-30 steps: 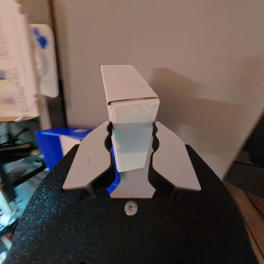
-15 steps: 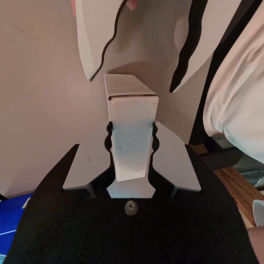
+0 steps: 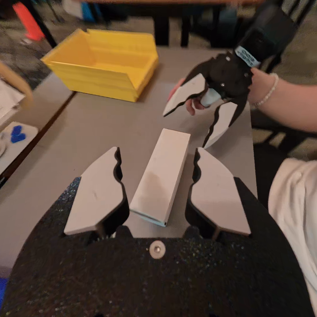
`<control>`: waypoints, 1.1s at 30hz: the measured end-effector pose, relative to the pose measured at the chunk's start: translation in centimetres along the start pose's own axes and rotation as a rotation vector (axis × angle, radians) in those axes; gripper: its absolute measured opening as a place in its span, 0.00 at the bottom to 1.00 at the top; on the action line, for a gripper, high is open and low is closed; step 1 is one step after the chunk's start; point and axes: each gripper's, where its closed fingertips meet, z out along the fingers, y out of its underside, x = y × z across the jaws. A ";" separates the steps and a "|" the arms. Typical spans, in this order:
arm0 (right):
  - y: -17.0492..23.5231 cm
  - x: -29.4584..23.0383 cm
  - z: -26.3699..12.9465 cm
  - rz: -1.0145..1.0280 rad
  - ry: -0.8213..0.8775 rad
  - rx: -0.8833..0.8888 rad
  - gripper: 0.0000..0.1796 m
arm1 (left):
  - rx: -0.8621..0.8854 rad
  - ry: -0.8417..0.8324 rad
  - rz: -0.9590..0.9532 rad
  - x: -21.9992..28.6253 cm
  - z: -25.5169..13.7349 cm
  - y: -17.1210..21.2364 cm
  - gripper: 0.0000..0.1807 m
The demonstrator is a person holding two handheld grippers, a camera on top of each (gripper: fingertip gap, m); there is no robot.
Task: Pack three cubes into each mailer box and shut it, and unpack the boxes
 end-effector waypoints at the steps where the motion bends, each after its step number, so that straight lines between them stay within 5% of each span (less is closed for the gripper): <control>1: -0.2 0.2 -0.1 -0.020 0.021 -0.008 0.50 | 0.069 -0.027 -0.055 -0.6 -1.0 1.0 0.44; 5: -1.9 0.9 -0.5 -0.088 0.099 0.014 0.46 | 0.173 -0.024 -0.322 -1.2 -2.3 7.1 0.44; 11: -3.6 0.1 0.8 -0.157 0.112 0.004 0.42 | 0.069 -0.087 -0.205 -1.0 0.2 12.1 0.44; 17: -3.9 -0.8 3.0 -0.212 0.115 -0.073 0.39 | 0.066 -0.007 -0.220 -0.8 2.7 12.2 0.38; 27: -5.5 0.1 4.4 -0.431 0.155 -0.170 0.17 | 0.015 -0.115 -0.093 -0.9 4.6 11.8 0.40; 33: -5.7 -1.9 5.2 -0.534 0.073 -0.229 0.17 | 0.018 -0.103 -0.102 -0.9 4.6 11.8 0.40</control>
